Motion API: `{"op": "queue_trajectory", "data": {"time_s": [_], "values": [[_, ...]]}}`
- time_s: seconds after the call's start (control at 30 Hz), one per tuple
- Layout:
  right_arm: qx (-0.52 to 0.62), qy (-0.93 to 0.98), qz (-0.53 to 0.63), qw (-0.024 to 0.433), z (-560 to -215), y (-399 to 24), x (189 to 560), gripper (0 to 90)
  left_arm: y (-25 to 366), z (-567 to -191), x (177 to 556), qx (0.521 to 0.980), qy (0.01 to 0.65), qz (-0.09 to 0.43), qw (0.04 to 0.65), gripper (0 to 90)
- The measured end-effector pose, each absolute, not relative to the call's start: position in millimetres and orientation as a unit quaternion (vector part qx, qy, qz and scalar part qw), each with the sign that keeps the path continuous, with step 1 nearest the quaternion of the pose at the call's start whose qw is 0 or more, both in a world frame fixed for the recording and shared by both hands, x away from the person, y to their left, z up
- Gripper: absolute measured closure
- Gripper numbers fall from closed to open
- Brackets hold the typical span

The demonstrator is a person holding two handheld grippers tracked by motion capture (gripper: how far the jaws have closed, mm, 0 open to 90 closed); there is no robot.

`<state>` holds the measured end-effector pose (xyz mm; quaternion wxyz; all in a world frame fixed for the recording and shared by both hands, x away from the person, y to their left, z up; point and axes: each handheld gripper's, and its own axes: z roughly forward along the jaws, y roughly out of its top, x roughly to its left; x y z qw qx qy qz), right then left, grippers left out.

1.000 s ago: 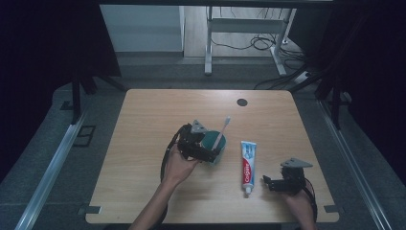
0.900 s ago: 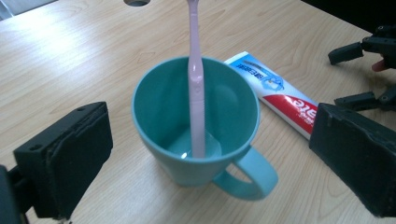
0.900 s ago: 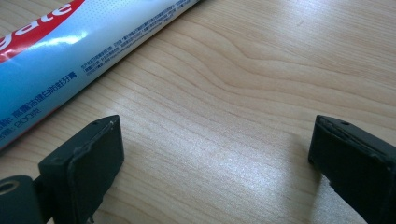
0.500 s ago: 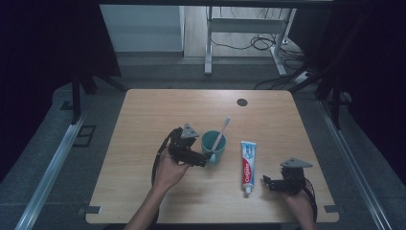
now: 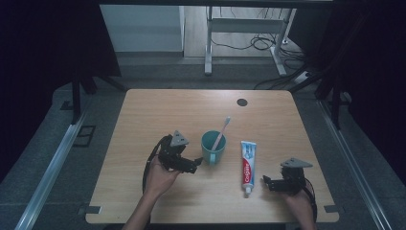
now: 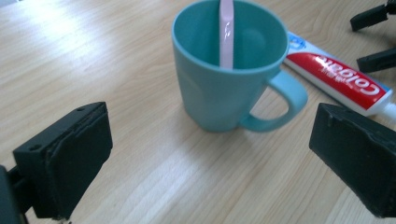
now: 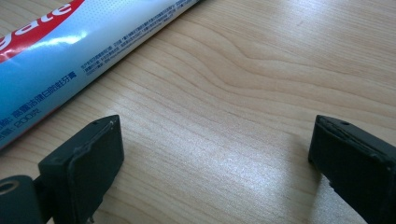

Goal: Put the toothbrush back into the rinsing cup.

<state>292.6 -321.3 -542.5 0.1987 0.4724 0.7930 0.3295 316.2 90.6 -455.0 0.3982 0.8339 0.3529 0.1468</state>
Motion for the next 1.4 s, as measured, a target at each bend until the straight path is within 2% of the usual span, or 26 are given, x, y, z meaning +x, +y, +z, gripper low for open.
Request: {"op": "queue_trajectory", "data": {"time_s": [0.67,1.4], "values": [[0.472,0.793,0.329,0.199,-542.5,-321.4,292.5,3.3,118.5,-497.0,293.3,0.829,0.377,0.156,0.383,0.0],[0.473,0.792,0.33,0.199,-542.5,-321.3,292.5,3.4,123.6,-542.1,280.1,0.842,0.389,0.143,0.345,0.0]]}}
